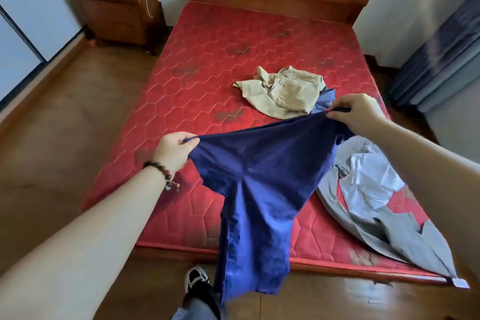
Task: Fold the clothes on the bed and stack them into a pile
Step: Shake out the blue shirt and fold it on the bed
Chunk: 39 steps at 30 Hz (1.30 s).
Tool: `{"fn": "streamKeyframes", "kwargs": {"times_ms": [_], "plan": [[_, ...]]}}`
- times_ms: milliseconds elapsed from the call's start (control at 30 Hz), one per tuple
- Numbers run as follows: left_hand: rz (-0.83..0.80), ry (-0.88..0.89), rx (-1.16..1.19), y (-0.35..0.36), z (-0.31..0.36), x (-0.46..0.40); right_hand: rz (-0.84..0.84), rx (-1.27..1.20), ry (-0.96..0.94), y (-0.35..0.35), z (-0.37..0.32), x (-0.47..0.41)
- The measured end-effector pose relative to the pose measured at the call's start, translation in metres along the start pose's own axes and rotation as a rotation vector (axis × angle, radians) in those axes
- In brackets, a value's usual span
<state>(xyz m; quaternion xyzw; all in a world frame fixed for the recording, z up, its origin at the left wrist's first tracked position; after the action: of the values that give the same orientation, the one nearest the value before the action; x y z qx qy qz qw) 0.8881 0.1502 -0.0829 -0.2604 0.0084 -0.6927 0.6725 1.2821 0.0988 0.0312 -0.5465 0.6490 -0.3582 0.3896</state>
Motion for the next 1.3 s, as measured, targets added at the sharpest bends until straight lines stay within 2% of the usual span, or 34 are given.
{"fn": "streamKeyframes", "kwargs": {"times_ms": [133, 367, 633, 800, 867, 967, 1033, 1167, 1233, 1300], "plan": [[-0.026, -0.052, -0.147, 0.025, -0.024, -0.039, -0.051, 0.011, 0.088, 0.056, 0.029, -0.025], [0.01, -0.127, -0.22, 0.066, -0.056, -0.102, -0.112, 0.028, 0.049, 0.133, 0.079, -0.087], [0.205, -0.074, -0.295, 0.124, -0.099, -0.202, -0.189, 0.065, -0.108, 0.232, 0.145, -0.176], [0.313, -0.085, -0.341, 0.147, -0.106, -0.28, -0.168, 0.152, -0.09, 0.286, 0.177, -0.236], [0.32, -0.152, -0.428, 0.159, -0.116, -0.312, -0.26, 0.212, -0.069, 0.314, 0.191, -0.253], [0.288, -0.299, -0.715, 0.184, -0.138, -0.344, -0.396, 0.305, -0.065, 0.354, 0.213, -0.264], [0.258, -0.214, -0.837, 0.206, -0.148, -0.355, -0.412, 0.353, -0.146, 0.376, 0.223, -0.263], [0.1, 0.089, -0.949, 0.256, -0.168, -0.368, -0.452, 0.349, -0.355, 0.418, 0.23, -0.258], [0.034, 0.143, -1.024, 0.275, -0.182, -0.372, -0.48, 0.357, -0.413, 0.44, 0.229, -0.261], [0.046, 0.164, -1.105, 0.287, -0.195, -0.375, -0.537, 0.39, -0.444, 0.461, 0.226, -0.267]]}}
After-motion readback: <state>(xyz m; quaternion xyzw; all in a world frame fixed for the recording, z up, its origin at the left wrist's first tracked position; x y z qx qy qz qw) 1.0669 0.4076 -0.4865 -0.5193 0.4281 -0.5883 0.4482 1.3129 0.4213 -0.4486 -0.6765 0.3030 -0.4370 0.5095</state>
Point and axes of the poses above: each hand's wrist, its own x-axis away from the middle knuckle, its own y-axis out of the palm, z = x × y, the point moved 2 cm from there along -x, towards the middle knuckle, and after that the axes turned 14 degrees about -y, right-handed, at the moved point
